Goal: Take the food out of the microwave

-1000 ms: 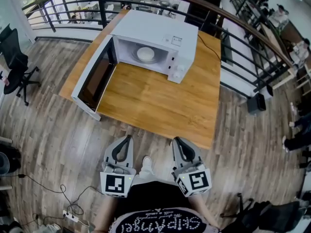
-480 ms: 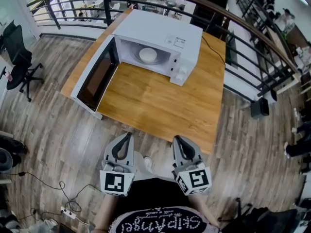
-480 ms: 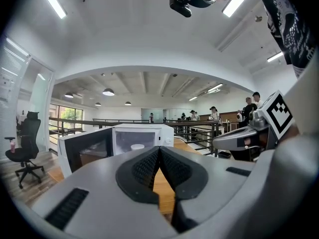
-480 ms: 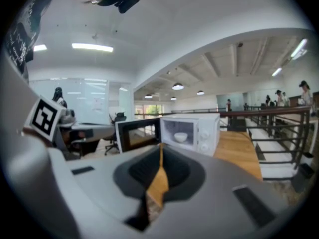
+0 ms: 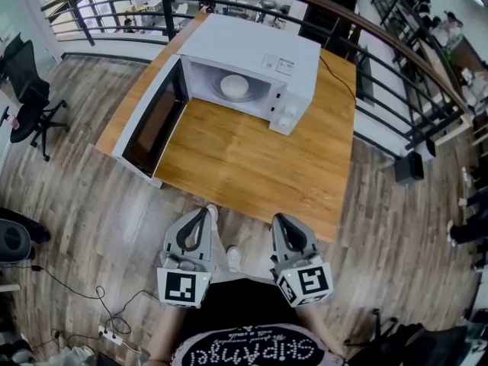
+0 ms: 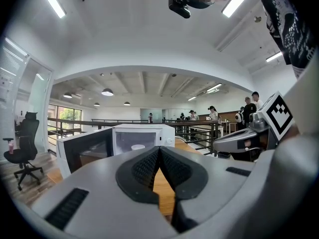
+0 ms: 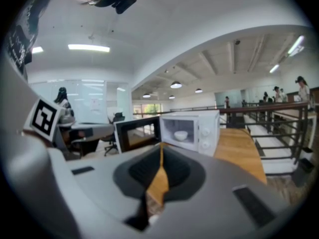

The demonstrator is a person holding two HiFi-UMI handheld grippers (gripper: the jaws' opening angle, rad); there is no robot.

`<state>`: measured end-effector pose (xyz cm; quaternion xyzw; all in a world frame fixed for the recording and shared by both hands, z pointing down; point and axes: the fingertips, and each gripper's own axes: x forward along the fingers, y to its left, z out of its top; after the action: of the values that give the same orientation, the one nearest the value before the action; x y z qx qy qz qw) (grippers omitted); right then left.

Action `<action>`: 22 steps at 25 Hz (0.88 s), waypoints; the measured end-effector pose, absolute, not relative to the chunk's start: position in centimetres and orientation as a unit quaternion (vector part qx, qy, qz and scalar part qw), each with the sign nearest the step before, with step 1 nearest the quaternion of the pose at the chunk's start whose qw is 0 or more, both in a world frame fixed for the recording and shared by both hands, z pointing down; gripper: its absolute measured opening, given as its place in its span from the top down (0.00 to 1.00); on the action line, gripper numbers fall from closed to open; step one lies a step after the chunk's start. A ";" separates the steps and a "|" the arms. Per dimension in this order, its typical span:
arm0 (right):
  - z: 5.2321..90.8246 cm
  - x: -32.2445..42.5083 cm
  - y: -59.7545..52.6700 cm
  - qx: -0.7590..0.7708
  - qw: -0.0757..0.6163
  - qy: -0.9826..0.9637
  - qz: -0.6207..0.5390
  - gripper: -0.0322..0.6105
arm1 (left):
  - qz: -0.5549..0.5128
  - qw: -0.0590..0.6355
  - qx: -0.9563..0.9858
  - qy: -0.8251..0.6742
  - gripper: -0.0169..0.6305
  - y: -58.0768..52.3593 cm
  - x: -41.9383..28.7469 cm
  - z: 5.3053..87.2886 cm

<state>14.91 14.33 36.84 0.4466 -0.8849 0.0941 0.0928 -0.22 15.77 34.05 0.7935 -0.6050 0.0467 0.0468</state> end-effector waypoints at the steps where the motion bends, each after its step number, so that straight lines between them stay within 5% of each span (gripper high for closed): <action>1: 36.9 14.7 14.0 0.448 0.094 -0.884 0.096 0.89 | 0.047 0.047 0.794 -0.604 0.92 15.4 -0.4 34.1; 22: 37.4 5.2 -1.5 0.488 0.094 -0.857 0.139 0.89 | 0.043 0.059 0.851 -0.519 0.92 -3.1 -7.4 34.5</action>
<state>5.22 -1.52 37.43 0.4879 -0.8566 0.1389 0.0939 -7.43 -3.06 34.54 0.8514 -0.5194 0.0432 0.0587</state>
